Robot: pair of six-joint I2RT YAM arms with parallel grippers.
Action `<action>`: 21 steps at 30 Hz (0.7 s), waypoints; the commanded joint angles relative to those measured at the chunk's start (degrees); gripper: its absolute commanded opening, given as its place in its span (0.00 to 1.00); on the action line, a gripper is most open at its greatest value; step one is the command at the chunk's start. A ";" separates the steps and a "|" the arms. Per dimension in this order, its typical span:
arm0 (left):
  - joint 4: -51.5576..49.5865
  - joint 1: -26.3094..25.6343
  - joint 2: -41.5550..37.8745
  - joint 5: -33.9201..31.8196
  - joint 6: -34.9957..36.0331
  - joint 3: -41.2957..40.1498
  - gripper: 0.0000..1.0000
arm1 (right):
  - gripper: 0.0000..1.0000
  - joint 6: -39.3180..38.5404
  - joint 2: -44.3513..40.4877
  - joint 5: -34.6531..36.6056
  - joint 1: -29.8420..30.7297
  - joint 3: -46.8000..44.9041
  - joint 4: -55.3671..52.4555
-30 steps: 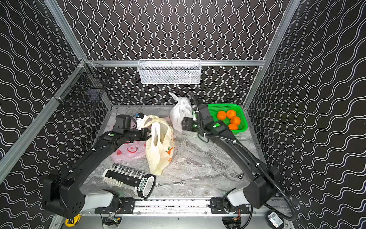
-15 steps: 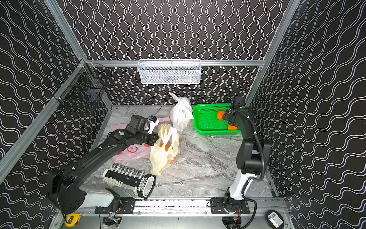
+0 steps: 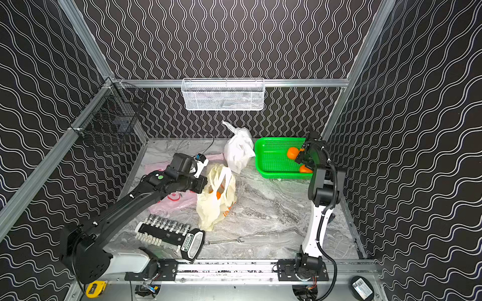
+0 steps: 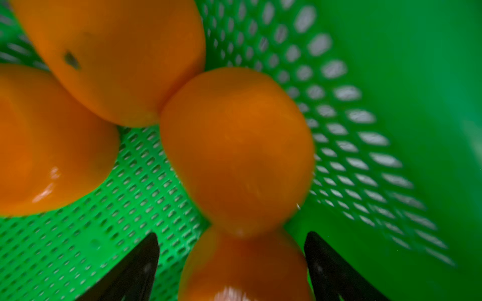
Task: Place the oranges into plastic bags & tie knots
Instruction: Pick up the orange from the basket.
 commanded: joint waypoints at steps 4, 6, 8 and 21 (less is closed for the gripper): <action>0.46 -0.06 -0.18 0.61 0.06 -0.07 0.00 | 0.79 -0.72 2.92 -1.16 -0.16 3.54 -4.33; 0.64 -0.03 -0.29 1.15 -0.31 -0.16 0.00 | 0.72 -0.62 2.96 -1.89 -0.15 3.47 -4.76; 1.14 -0.07 -0.36 1.65 -0.72 -0.36 0.00 | 0.64 -0.41 2.06 -2.28 -0.15 2.18 -4.31; 8.41 5.79 -2.13 14.50 -6.92 -3.76 0.00 | 0.51 1.57 -14.40 -6.21 -0.02 -8.16 0.45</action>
